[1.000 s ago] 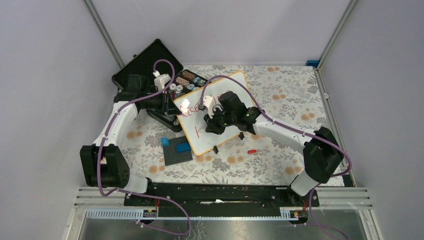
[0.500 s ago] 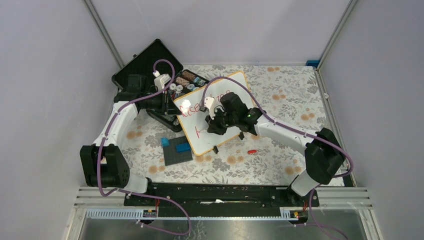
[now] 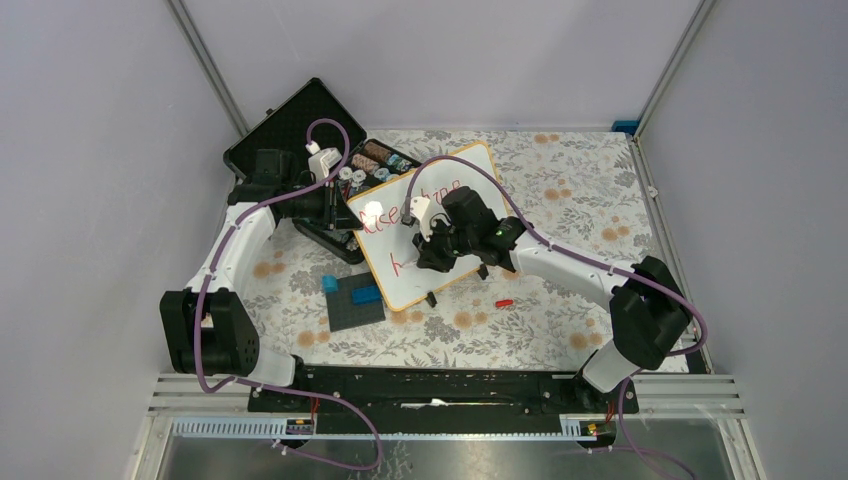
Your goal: Write a sentence on the whiteboard
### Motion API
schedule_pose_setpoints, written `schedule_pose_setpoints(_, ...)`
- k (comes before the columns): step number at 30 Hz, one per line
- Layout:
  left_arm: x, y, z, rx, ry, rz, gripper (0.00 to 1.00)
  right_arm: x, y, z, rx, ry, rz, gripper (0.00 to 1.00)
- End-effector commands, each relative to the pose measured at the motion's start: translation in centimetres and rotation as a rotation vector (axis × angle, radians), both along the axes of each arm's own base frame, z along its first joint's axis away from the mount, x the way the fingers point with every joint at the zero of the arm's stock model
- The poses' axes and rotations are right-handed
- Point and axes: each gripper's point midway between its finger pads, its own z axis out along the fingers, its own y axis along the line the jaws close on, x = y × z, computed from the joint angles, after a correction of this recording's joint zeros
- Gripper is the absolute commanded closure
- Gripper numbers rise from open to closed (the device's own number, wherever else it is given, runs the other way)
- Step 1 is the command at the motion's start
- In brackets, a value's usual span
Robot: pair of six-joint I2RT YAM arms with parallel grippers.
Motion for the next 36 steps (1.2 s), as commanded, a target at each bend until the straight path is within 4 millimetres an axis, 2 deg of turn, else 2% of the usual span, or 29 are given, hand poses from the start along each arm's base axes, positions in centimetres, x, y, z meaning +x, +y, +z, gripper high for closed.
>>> schedule_pose_setpoints(1, 1.1, 0.4, -0.4, 0.064, -0.075, -0.006, 1.0, 0.1, -0.2, 0.3, 0.005, -0.01, -0.002, 1.0)
schedule_pose_setpoints(14, 1.2, 0.4, -0.3, 0.065, -0.079, -0.006, 1.0, -1.3, 1.1, -0.4, 0.003, 0.023, 0.042, 1.0)
schedule_pose_setpoints(22, 1.2, 0.5, -0.3, 0.066, -0.079, -0.004, 1.0, -1.9, 1.5, -0.1, 0.011, 0.023, 0.059, 1.0)
schedule_pose_setpoints(30, 1.1, 0.4, -0.4, 0.064, -0.076, -0.005, 1.0, -2.4, 0.7, 2.1, 0.039, 0.034, 0.084, 1.0)
schedule_pose_setpoints(36, 1.1, 0.3, -0.3, 0.063, -0.077, -0.006, 1.0, -1.0, -0.2, 3.8, 0.077, 0.026, 0.052, 1.0)
